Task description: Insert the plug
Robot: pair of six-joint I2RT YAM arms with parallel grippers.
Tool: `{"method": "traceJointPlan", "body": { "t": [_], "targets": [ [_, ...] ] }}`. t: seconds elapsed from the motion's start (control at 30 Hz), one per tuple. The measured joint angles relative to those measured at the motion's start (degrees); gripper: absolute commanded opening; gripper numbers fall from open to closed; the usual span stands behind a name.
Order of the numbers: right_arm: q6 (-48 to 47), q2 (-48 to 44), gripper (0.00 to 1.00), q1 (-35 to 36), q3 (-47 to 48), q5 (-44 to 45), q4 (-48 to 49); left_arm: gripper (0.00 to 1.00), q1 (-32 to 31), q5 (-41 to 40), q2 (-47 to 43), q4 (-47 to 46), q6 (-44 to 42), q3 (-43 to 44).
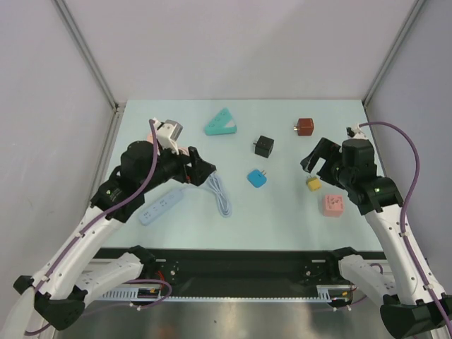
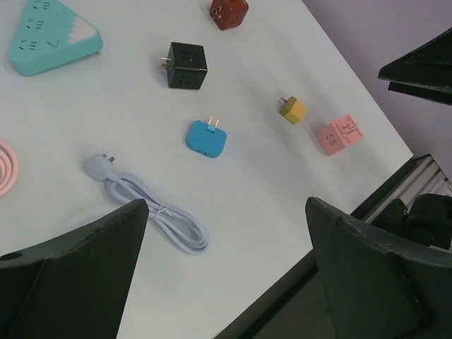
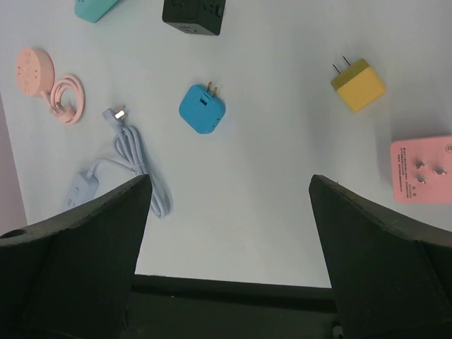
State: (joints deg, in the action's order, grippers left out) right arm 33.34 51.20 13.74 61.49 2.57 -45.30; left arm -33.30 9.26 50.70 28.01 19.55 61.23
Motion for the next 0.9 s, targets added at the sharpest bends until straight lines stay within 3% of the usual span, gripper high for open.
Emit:
{"method": "traceJointPlan", "body": {
  "t": [0.17, 0.3, 0.47, 0.67, 0.9],
  "targets": [
    [-1.44, 0.24, 1.00, 0.00, -3.37, -0.26, 4.22, 1.00, 0.68, 2.62, 1.57, 0.00, 0.98, -0.13],
    [-3.80, 5.09, 0.99, -0.02, -7.06, -3.08, 14.69, 1.00, 2.43, 5.64, 3.74, -0.02, 2.05, -1.01],
    [-8.17, 22.40, 0.98, 0.72, -4.24, -5.84, 31.95, 1.00, 6.32, 10.80, 5.70, -0.13, 3.96, -3.19],
    [-23.37, 47.23, 0.99, 5.05, 8.04, -5.31, 45.18, 1.00, 8.90, 12.50, 5.31, -0.17, 3.89, -4.33],
    [-40.65, 55.23, 1.00, 7.28, 9.35, -13.25, 54.47, 0.99, 8.92, 15.69, 4.07, -1.36, 4.72, -7.48]
  ]
}}
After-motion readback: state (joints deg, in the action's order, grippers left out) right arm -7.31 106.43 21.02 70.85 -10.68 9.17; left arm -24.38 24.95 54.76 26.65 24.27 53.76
